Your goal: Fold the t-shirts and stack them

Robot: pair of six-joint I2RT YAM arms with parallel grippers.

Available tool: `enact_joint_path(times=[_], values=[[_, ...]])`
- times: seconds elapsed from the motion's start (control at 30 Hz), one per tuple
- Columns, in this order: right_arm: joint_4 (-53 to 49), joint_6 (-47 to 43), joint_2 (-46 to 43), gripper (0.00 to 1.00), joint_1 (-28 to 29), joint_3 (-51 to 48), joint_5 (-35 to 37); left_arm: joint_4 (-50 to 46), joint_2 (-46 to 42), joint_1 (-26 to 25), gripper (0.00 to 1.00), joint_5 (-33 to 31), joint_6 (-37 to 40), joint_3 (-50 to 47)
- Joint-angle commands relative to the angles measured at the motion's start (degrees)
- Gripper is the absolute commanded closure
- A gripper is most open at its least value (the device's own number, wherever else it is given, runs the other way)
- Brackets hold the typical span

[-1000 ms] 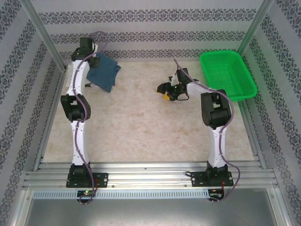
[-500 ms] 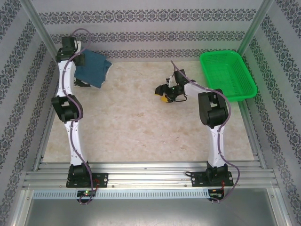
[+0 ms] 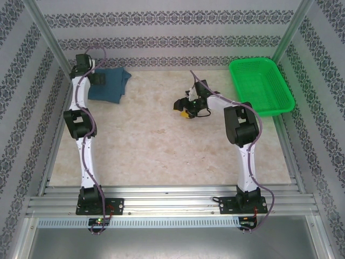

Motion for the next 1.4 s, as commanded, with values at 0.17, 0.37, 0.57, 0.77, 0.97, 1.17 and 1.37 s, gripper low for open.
enact_joint_path(times=[0.17,0.37,0.57,0.77,0.97,1.17,1.37], values=[[-2.2,-2.8,-13.4,0.30,1.5,-8.7,3.8,1.0,-13.4,4.3,0.00,-4.5,-8.6,1.0],[-6.6,-8.1,-32.3,0.15,-1.4,-19.6,16.3,-1.5,-25.5,8.3,0.00,7.8,-21.2,-5.6],[-4.4,-11.4,-53.2,0.02,-9.2,-33.5,28.6,24.9,-54.1,8.9,0.00,14.5,-25.8,-50.7],[4.0,-16.9,-67.5,0.02,-15.8,-48.0,46.5,44.6,-83.9,2.8,0.00,7.7,-26.3,-93.8],[36.5,-23.1,-72.6,0.02,-17.6,-70.8,54.2,65.0,-98.2,-12.3,0.00,-8.1,-18.5,-129.9],[61.0,-23.6,-61.4,0.02,-16.8,-79.7,54.6,96.1,-84.7,-13.2,0.00,-10.6,-13.2,-144.5],[78.6,-33.0,-51.4,0.02,-10.8,-81.3,57.9,115.4,-61.8,-14.0,0.00,-4.0,-7.9,-140.7]])
